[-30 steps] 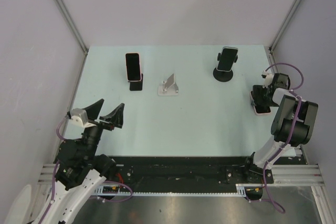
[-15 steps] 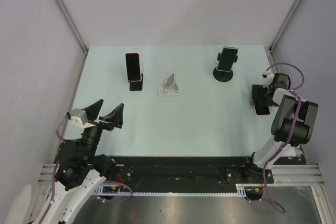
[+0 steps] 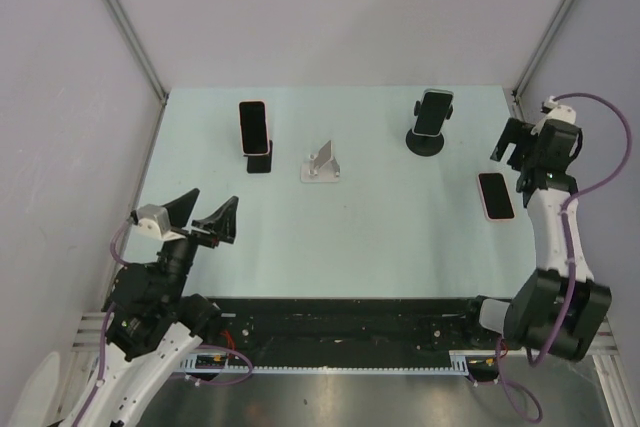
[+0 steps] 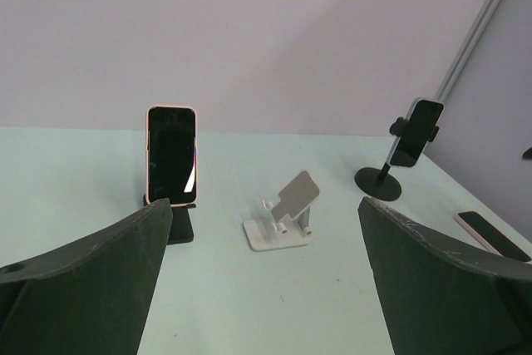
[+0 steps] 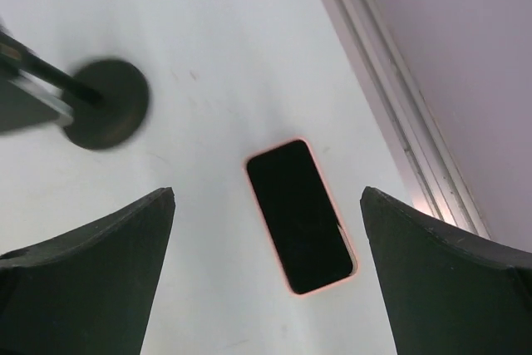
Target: Remove the phone from the phone stand
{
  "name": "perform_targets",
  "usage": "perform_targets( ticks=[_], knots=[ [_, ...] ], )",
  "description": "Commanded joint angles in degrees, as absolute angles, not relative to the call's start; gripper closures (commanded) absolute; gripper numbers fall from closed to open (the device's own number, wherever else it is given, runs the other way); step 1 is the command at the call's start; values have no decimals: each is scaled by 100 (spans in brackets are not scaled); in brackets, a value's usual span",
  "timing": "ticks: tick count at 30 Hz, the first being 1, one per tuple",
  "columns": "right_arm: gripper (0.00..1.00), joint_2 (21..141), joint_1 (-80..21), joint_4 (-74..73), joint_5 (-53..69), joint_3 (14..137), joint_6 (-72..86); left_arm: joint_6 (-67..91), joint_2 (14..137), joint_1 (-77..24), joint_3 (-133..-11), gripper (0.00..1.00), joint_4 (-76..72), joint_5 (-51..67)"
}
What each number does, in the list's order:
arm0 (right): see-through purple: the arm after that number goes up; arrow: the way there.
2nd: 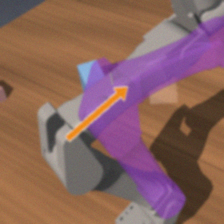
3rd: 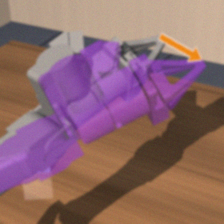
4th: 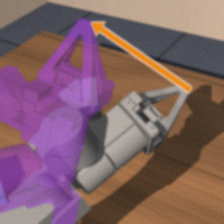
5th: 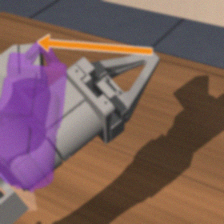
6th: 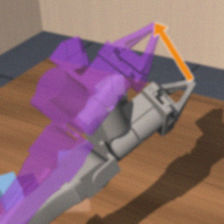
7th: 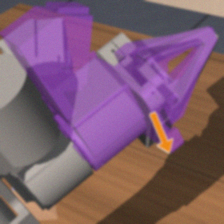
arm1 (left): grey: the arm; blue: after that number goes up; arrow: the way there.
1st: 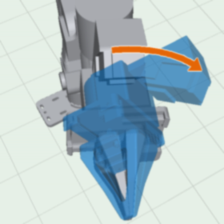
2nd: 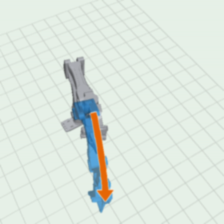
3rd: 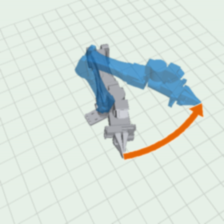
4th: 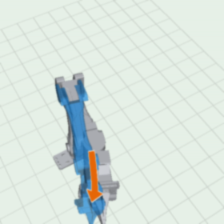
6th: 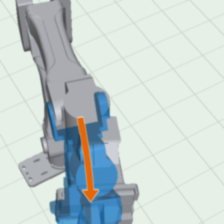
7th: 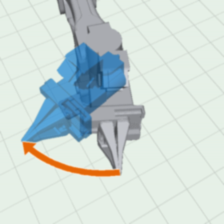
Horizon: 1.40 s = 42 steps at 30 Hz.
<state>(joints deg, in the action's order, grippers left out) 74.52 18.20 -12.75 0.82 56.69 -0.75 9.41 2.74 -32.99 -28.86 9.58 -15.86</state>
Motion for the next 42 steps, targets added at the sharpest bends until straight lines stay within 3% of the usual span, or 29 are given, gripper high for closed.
perform_targets(
  ticks=[1,11,27,31,37,42],
  knots=[
    [0,6199,1740,-1493,-203,5818,1379,931,606,-3331,-2856,0,879,-1494],
    [0,4229,1635,-2451,554,5801,1293,905,2168,-3322,-3234,0,870,-950],
    [0,1408,18,-3120,-1413,4070,923,975,5430,-3331,-5009,0,870,-861],
    [0,1152,-404,-3032,-1608,3999,896,704,6423,-3349,-5728,0,870,-836],
    [0,933,-527,-2839,-1345,3876,862,-1246,7874,-3331,-6590,0,861,174],
    [0,721,-589,-2813,-1380,3806,826,-2546,8577,-2998,-6908,0,861,1971]
  ],
)
